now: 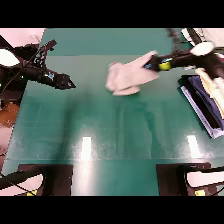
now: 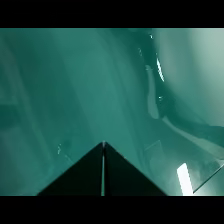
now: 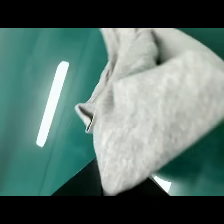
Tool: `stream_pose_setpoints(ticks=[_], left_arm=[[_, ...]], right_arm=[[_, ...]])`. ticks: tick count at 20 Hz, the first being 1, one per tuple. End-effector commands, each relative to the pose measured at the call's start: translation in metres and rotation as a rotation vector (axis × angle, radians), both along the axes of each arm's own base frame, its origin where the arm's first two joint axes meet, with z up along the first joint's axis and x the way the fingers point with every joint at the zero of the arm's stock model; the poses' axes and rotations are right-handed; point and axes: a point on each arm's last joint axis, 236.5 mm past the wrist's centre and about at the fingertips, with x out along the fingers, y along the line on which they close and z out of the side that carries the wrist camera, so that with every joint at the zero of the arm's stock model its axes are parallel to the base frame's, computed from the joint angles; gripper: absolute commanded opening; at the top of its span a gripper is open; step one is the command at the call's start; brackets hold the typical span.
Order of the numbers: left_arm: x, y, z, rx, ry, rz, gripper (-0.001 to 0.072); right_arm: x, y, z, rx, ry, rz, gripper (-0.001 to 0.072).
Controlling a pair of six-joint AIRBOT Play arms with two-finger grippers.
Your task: Fold the shirts.
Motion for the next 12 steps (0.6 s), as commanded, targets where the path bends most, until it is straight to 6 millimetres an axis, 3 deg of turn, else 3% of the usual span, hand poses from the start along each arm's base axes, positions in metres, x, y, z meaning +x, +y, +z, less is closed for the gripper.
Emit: stream_pose_setpoints(ticks=[1, 4, 6, 9, 12], left_arm=[[-0.001, -0.008, 0.007, -0.045, 0.009, 0.006, 0.0023], [-0.002, -0.01, 0.009, -0.062, 0.02, 0.016, 0.0022], [-0.002, -0.01, 0.009, -0.068, 0.032, 0.03, 0.0023], [-0.002, -0.011, 0.009, -0.069, 0.034, 0.032, 0.0023], [-0.002, -0.011, 0.009, -0.069, 0.036, 0.031, 0.0022]], right_arm=[[0.019, -0.137, 0.027, -0.053, -0.072, -0.268, 0.0009], [0.026, -0.228, 0.053, -0.097, -0.18, -0.445, 0.0009], [0.024, -0.269, 0.069, -0.134, -0.237, -0.513, 0.0008], [0.024, -0.303, 0.095, -0.152, -0.286, -0.547, 0.0008], [0.02, -0.304, 0.135, -0.109, -0.357, -0.493, 0.0008]])
